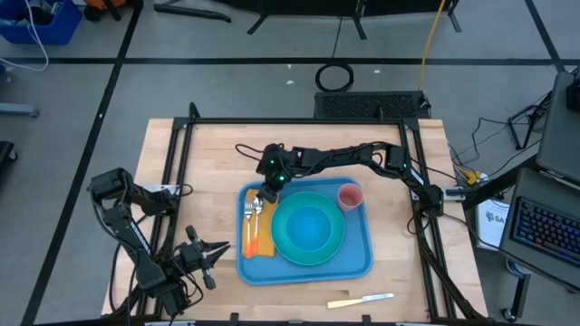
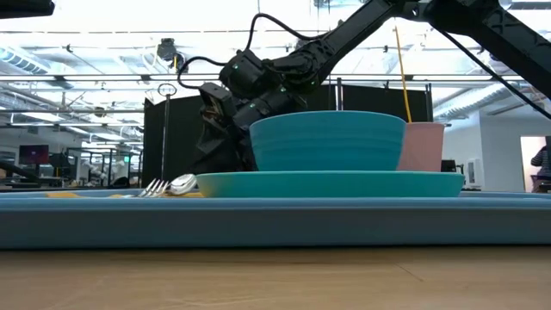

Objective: Set up tray
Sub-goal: Put the orange spoon to the right of the orange fork on the yellow napkin, then adjust the blue bowl on the blue plate

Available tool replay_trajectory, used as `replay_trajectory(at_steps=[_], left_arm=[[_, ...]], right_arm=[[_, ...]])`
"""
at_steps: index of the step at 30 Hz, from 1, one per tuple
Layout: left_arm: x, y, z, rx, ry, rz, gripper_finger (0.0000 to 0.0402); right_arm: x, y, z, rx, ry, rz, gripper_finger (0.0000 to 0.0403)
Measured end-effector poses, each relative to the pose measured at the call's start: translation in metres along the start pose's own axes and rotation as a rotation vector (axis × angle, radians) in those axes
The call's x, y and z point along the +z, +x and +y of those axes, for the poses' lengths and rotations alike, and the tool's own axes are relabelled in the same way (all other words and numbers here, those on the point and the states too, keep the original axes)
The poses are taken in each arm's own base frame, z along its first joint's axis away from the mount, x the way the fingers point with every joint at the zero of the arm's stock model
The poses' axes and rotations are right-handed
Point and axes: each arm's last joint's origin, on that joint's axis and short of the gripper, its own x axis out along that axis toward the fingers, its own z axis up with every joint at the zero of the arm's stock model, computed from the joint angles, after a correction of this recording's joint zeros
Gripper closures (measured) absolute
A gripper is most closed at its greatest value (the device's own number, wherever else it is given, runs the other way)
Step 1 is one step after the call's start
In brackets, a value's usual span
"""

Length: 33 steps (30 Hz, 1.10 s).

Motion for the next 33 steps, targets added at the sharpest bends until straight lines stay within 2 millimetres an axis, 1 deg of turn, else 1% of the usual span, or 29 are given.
replay_trajectory(at_steps=[5, 8, 19, 24, 27, 33], left_arm=[[0.0, 0.0, 0.0, 0.0, 0.0, 0.001, 0.0357], [0.0, 0.0, 0.0, 0.0, 0.0, 0.002, 0.0357], [-0.001, 0.0, 0.0, 0.005, 0.006, 0.02, 0.0357], [-0.001, 0.0, 0.0, 0.005, 0.007, 0.02, 0.0357], [-0.001, 0.0, 0.0, 0.005, 0.007, 0.02, 0.0357], [-0.001, 0.0, 0.0, 0.006, 0.007, 0.023, 0.0357]], right_arm=[[0.003, 0.0, 0.001, 0.012, -0.019, -0.025, 0.0302], [0.003, 0.0, 0.001, -0.008, 0.009, -0.04, 0.0296], [0.005, 0.0, 0.001, -0.026, -0.026, -0.061, 0.0297], [0.008, 0.001, 0.006, -0.003, -0.074, -0.102, 0.0298], [0.012, -0.004, 0.019, 0.016, -0.117, -0.125, 0.0298], [0.019, -0.02, 0.058, 0.045, -0.251, -0.178, 0.0301]])
